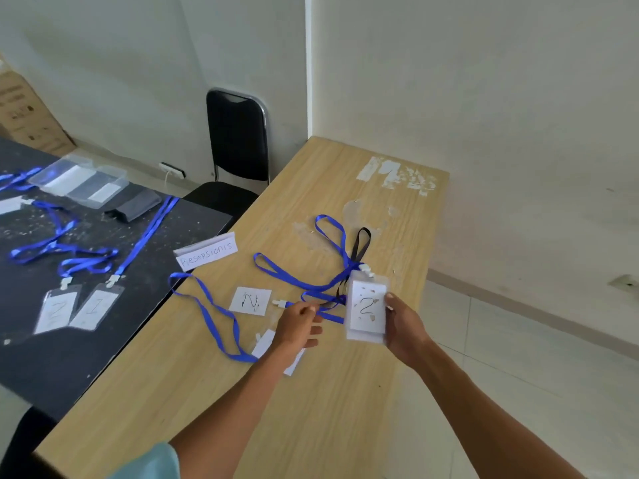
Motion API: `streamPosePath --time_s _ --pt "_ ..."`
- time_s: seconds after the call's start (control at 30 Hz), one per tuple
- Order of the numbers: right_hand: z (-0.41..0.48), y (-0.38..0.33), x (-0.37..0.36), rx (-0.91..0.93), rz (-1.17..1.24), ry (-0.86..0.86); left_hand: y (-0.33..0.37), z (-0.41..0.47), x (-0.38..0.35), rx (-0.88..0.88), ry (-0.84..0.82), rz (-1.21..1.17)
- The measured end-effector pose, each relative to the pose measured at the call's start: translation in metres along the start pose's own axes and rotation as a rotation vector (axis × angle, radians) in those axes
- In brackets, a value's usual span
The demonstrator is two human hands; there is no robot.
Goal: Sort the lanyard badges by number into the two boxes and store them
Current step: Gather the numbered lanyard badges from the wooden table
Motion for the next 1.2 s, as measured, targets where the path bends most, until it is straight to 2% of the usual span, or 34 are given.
streamPosePath --time_s 0.17,0.3,0.4,0.5,0.63,0.77,0.87,1.07,1.2 --pt "0.019 -0.046 0.003 0.056 -0.002 0.005 -0.020 0.040 0.001 0.029 0.068 0.363" --pt "0.040 -0.071 0.002 0.083 0.016 0.016 -0.021 0.063 0.013 -0.035 0.221 0.687" --pt "0.054 -0.072 0.007 0.068 0.012 0.031 -0.019 0.074 0.033 -0.106 0.307 0.906" --pt "0.063 -0.058 0.008 0.032 -0.037 0.026 -0.016 0.089 0.057 -0.136 0.328 1.073" --pt "0.071 -0.029 -0.008 -0.008 -0.095 -0.013 -0.013 0.114 0.087 -0.134 0.253 1.220" --pt "0.077 0.001 -0.027 -0.035 -0.125 -0.007 -0.023 0.140 0.101 -0.138 -0.023 1.498" --pt "0.080 0.017 -0.037 -0.039 -0.131 0.018 -0.025 0.151 0.104 -0.251 -0.186 1.645" --pt "0.080 0.039 -0.058 -0.012 -0.111 0.069 -0.021 0.155 0.106 -0.526 -0.195 1.779" --pt "0.077 0.053 -0.069 -0.005 -0.078 0.095 -0.018 0.157 0.112 -0.585 -0.205 1.711"
Point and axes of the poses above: each hand's wrist, its own z-axis towards the middle knuckle, its own x-axis out of the back of the hand, y = z × x, the point moved 7 cm from there along z, towards the middle knuckle, and after that the axes turned 9 degrees about z, right-handed, at the moved point
